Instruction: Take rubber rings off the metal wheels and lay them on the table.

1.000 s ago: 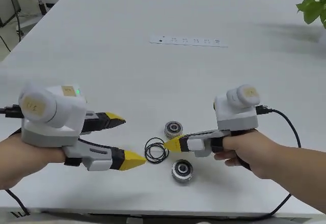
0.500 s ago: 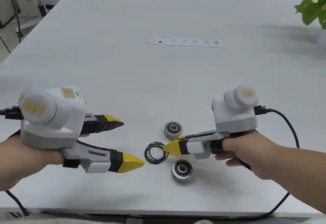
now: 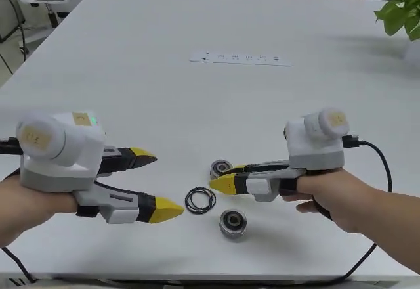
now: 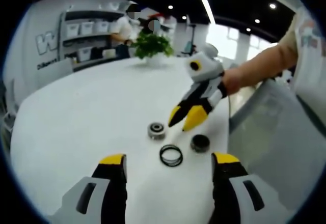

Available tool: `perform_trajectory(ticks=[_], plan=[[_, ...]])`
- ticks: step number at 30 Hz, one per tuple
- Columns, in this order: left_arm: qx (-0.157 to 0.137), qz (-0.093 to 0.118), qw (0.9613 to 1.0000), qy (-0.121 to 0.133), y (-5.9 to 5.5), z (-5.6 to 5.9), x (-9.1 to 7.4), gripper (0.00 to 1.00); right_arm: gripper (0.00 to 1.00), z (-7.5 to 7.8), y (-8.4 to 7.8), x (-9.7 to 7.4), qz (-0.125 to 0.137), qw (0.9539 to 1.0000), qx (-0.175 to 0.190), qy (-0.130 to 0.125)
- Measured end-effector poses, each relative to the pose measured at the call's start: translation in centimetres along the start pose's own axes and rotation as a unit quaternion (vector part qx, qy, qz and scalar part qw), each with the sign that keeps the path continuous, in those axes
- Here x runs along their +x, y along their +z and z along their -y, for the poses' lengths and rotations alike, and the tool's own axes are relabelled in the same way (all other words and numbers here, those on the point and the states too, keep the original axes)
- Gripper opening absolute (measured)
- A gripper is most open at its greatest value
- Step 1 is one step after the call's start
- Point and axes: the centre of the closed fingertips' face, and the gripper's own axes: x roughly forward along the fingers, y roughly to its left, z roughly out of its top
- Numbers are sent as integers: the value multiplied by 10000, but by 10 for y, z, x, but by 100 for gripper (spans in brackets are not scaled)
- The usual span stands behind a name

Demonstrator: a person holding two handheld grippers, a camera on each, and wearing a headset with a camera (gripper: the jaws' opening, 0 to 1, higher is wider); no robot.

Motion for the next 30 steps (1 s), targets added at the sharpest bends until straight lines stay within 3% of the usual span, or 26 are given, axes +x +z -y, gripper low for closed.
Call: perform_trajectory(ticks=[5,12,17,30], plan=[[11,74,10000,43,5,2,-6,69,36,-4,7,-14,163,9991,-378,-107],[115,142,9998,58,12,8,-13,71,50,-2,9,-33,372,9976,-537,-229],[104,194,9997,86,14,9,-16,72,58,-2,3,-46,349,9959,-753,-362],[27,267,9995,169,13,13,-27,74,68,-1,-8,-75,260,9894,-1230,-722]])
